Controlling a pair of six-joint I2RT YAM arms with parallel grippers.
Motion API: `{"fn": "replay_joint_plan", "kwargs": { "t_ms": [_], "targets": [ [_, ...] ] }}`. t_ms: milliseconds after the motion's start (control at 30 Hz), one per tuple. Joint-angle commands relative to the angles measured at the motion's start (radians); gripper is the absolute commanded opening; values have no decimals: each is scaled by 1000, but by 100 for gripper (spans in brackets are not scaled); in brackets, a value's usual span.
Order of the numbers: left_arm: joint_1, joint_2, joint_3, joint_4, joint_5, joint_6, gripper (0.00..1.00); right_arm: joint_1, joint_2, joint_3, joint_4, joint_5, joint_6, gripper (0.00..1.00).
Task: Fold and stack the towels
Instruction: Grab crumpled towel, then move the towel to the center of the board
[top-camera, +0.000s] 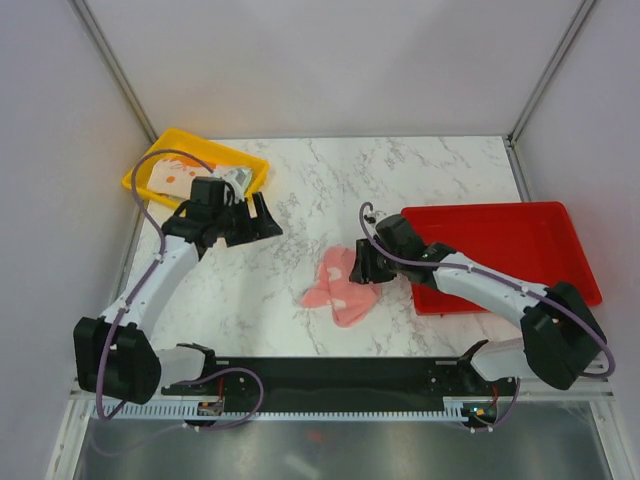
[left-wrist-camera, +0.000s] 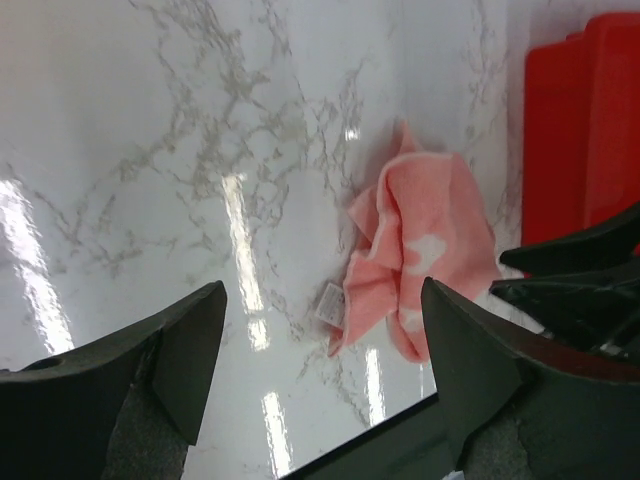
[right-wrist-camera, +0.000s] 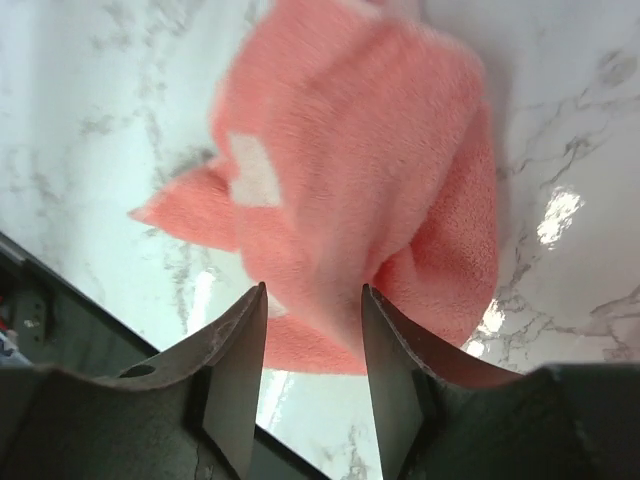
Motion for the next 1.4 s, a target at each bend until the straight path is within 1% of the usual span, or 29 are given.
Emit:
{"fn": "replay_joint_plan", "kwargs": {
  "t_ms": [0,100,133,200,267,300,367,467,500,567,667,700,767,800,833,867,900,967,1000,1100,1133,1200,1233,1300,1367],
  "targets": [
    [-107,-66,-84,-9,-54,28,85,2,-92,147,-105,43,-35,52],
    [-154,-90,-179,38,-31,2,81,1,-34,239,-120,93,-59,53],
    [-161,-95,-237,69,10,-14,78,-1,-14,261,-123,107,-52,53],
    [-190,-95,-289,162,47,-31,75,-1,31,308,-126,115,-35,53],
    [-217,-72,-331,193,55,-38,74,-1,42,319,-131,113,2,53],
    [-237,-37,-336,210,44,-48,74,1,36,312,-134,107,11,53],
    [-275,0,-350,247,73,-51,72,8,11,276,-151,109,20,52],
    [-328,41,-372,308,91,-67,71,8,-4,220,-166,148,-1,54],
    [-339,49,-379,359,100,-77,71,8,3,221,-166,158,-15,54],
    [-366,74,-391,397,125,-94,69,8,37,241,-168,191,-29,55],
    [-379,127,-379,393,116,-95,66,7,60,256,-171,175,-18,55],
    [-379,138,-373,393,116,-92,66,8,56,249,-171,150,-14,55],
    [-380,161,-357,365,125,-86,63,8,25,215,-178,147,-7,54],
    [-380,164,-354,361,125,-85,59,7,11,203,-186,150,3,54],
    [-380,164,-353,353,121,-81,53,8,-6,189,-197,155,11,55],
    [-380,164,-348,350,125,-83,45,8,-32,158,-207,153,19,55],
    [-380,164,-345,348,133,-84,27,11,-44,141,-209,130,34,55],
    [-380,156,-325,342,174,-97,11,39,-60,102,-204,116,72,55],
    [-380,141,-314,336,186,-103,2,59,-63,94,-204,136,80,56],
    [-366,89,-261,292,165,-132,2,122,-41,62,-174,164,112,61],
    [-356,46,-239,284,147,-156,2,136,-21,55,-162,165,120,61],
    [-319,17,-224,270,145,-175,2,148,5,51,-126,167,132,61],
    [-310,5,-202,255,134,-177,2,154,35,57,-129,212,134,60],
    [-282,0,-181,192,118,-169,2,153,60,63,-148,249,129,58],
    [-248,-12,-167,163,96,-157,2,153,69,65,-169,302,108,52]
  ]
}}
